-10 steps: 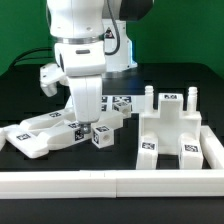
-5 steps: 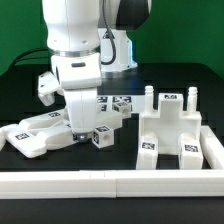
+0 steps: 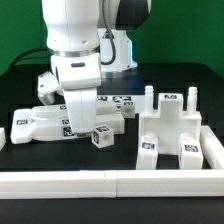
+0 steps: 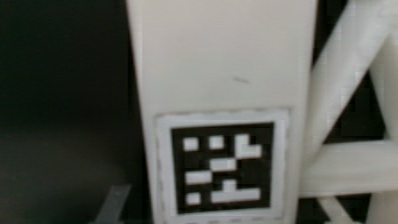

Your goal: Assemble chair

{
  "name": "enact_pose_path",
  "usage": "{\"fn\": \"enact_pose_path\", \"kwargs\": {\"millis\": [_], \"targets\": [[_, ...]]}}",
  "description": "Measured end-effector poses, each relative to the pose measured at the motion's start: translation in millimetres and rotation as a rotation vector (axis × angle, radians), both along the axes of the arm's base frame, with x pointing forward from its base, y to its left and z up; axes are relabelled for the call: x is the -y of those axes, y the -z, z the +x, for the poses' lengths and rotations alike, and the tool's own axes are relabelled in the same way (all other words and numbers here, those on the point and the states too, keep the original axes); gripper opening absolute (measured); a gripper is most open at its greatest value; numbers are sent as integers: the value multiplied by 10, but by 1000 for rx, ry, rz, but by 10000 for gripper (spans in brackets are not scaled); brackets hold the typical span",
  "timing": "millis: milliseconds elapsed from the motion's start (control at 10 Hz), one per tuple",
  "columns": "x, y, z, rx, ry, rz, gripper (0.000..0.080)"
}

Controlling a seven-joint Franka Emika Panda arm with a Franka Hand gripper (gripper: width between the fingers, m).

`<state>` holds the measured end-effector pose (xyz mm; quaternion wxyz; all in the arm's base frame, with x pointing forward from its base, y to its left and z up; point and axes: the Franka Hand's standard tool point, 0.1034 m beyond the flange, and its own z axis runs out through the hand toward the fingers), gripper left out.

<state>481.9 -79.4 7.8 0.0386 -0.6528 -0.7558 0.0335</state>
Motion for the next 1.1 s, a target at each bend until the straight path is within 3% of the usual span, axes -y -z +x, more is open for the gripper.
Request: {"fn": "enact_pose_path", "kwargs": {"millis": [300, 400, 600, 800, 1100], "targets": [[7, -13, 2, 0, 17, -2, 284], [35, -106, 26, 12, 55, -10, 284], [47, -370, 16, 33, 170, -25, 284], [49, -720, 44, 18, 359, -48, 284], [-157, -1303, 243, 15, 622, -85, 284]]}}
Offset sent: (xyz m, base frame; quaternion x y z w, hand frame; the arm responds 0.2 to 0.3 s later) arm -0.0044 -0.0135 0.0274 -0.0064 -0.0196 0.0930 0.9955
